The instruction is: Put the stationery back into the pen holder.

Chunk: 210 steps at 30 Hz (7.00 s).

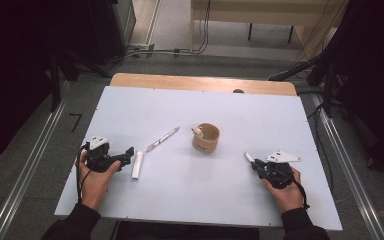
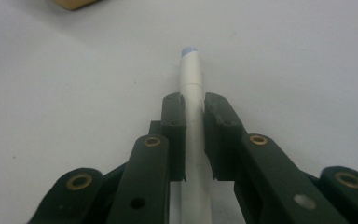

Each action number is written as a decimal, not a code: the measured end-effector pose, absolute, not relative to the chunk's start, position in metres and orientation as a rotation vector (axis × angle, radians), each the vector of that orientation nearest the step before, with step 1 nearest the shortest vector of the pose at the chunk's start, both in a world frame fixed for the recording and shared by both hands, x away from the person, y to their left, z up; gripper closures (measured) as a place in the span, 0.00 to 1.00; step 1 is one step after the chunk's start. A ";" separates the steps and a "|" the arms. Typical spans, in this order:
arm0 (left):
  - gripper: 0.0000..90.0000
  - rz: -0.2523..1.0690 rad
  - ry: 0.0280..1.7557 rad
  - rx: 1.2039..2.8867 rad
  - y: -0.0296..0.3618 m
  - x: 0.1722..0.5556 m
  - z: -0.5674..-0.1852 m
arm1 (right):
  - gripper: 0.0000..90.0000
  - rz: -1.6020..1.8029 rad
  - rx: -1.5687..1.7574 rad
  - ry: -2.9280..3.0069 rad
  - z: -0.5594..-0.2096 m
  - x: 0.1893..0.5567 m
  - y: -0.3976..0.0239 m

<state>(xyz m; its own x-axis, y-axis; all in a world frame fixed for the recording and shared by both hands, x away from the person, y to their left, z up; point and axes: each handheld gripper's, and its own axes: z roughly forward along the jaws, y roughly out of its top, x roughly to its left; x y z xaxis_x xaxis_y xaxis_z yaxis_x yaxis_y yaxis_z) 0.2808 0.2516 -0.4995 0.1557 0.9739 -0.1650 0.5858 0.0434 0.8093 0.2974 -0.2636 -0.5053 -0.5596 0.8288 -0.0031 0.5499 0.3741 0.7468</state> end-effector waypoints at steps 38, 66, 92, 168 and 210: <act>0.07 0.307 1.220 1.730 0.157 0.268 -0.473 | 0.85 1.413 1.080 2.195 -0.448 0.299 -0.214; 0.09 0.191 1.135 1.778 0.100 0.273 -0.472 | 0.85 1.471 0.991 2.255 -0.441 0.305 -0.171; 0.20 0.033 1.113 1.737 0.068 0.281 -0.472 | 0.85 1.515 0.963 2.272 -0.443 0.302 -0.155; 0.88 -0.003 1.062 1.495 0.091 0.312 -0.449 | 0.22 1.411 1.128 2.291 -0.472 0.297 -0.193; 0.88 0.052 1.099 1.459 0.077 0.360 -0.435 | 0.22 1.401 1.167 2.278 -0.475 0.301 -0.193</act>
